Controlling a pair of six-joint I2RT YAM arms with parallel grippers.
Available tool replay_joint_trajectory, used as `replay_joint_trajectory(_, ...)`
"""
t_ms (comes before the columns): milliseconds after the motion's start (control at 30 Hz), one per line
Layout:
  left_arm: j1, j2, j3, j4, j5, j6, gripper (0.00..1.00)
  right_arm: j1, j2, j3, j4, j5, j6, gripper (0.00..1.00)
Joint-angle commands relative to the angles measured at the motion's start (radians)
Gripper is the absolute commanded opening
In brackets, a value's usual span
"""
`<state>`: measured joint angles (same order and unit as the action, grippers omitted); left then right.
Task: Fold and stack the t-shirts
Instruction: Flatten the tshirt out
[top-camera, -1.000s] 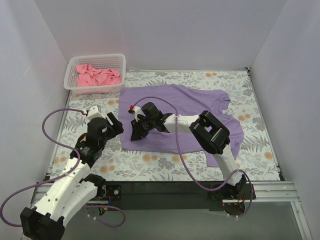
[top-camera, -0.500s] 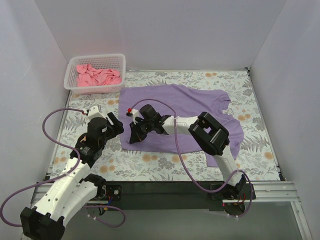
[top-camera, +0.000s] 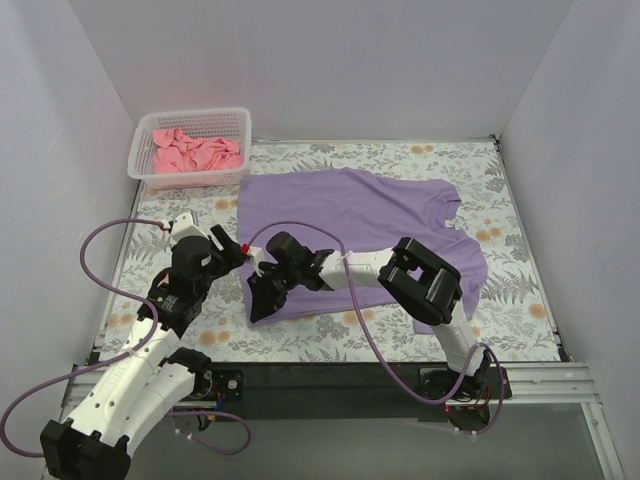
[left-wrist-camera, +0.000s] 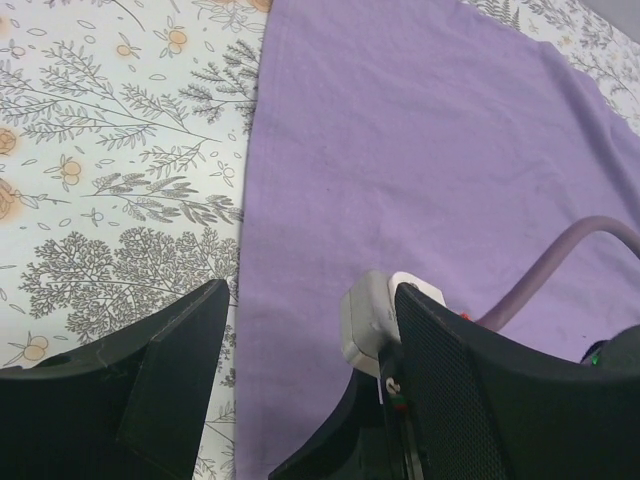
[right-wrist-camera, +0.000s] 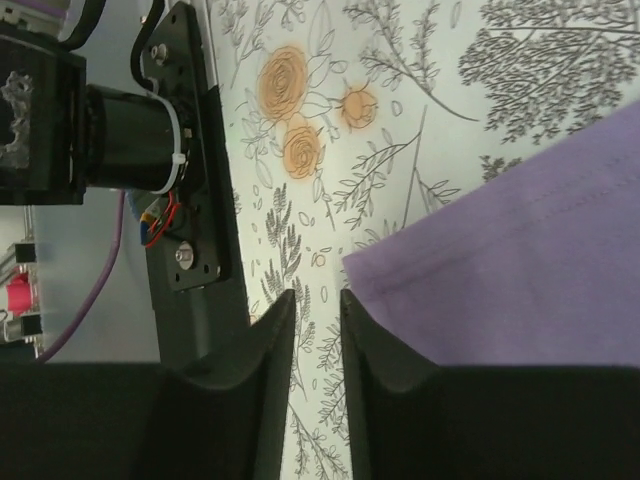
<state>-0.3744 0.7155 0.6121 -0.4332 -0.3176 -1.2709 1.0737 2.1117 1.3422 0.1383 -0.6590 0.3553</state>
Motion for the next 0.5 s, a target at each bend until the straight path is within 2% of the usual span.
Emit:
replay_joint_trajectory(0, 0.005, -0.008, 0.0, 0.024, -0.011, 0.001, 0.66, 0.028, -0.058, -0.009, 0.004, -0.062, 0.02, 0.33)
replay_joint_trajectory(67, 0.006, -0.01, -0.003, 0.024, -0.011, -0.002, 0.66, 0.026, -0.093, -0.023, -0.032, -0.047, 0.002, 0.36)
replay_joint_trajectory(100, 0.006, -0.011, -0.003, 0.024, -0.009, -0.002, 0.66, 0.023, -0.111, -0.037, -0.046, -0.019, -0.009, 0.41)
replay_joint_trajectory(267, 0.006, 0.018, -0.006, 0.028, 0.008, -0.005, 0.66, -0.02, -0.263, -0.124, -0.213, 0.301, -0.078, 0.5)
replay_joint_trajectory(467, 0.006, 0.151, 0.014, 0.021, 0.072, -0.004, 0.67, -0.191, -0.448, -0.257, -0.399, 0.646, -0.076, 0.57)
